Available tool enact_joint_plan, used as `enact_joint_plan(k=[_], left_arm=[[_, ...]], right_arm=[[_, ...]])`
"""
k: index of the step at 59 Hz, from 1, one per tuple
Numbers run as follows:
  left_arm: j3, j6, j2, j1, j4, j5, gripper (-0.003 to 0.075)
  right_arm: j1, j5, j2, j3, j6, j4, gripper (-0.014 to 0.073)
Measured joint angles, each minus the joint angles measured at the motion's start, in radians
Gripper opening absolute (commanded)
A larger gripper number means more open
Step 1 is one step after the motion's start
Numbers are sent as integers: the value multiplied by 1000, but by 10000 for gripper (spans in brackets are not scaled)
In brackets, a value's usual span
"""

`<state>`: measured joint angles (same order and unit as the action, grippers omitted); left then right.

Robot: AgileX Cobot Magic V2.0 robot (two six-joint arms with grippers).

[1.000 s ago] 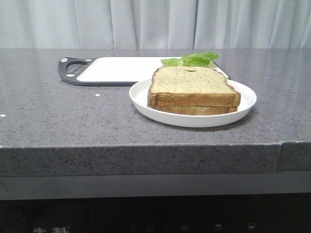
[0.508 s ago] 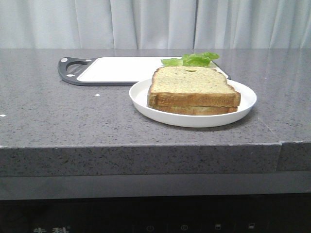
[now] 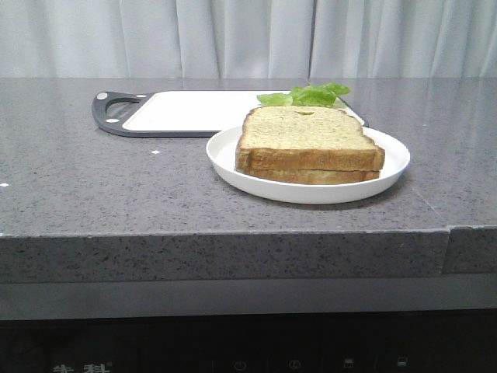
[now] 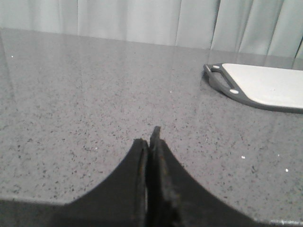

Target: Left arm grabs bread, right arm adds lettuce

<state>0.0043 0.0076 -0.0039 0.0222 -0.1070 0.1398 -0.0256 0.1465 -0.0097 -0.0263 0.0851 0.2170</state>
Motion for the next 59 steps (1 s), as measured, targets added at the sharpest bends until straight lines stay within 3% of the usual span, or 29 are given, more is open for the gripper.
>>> enact_joint_plan(k=[8,16,27,39,45,52,54,59], left_arm=[[-12,0,0,0,0,-55,-21],[-133,0,30,0,27,10,-21],[-378,0,277,0,56,124,-21],[-490,0,500,0,60,137,-6],[-497,0,523,0,60,138,157],[-497,0,523,0,60,138,486],[-497,0,523,0,60,138,548],[-497,0,523,0,60,138,604]], right_arm=[[0,10,0,8,0,0,-61],[0,119,15,115,0,-2,-61],[0,185,180,340,0,-3,-61],[0,217,344,460,2,-5,-34],[0,211,362,461,2,-7,148],[0,204,362,461,4,-7,431],[0,204,362,461,4,-7,493],[0,202,362,461,4,-9,544]])
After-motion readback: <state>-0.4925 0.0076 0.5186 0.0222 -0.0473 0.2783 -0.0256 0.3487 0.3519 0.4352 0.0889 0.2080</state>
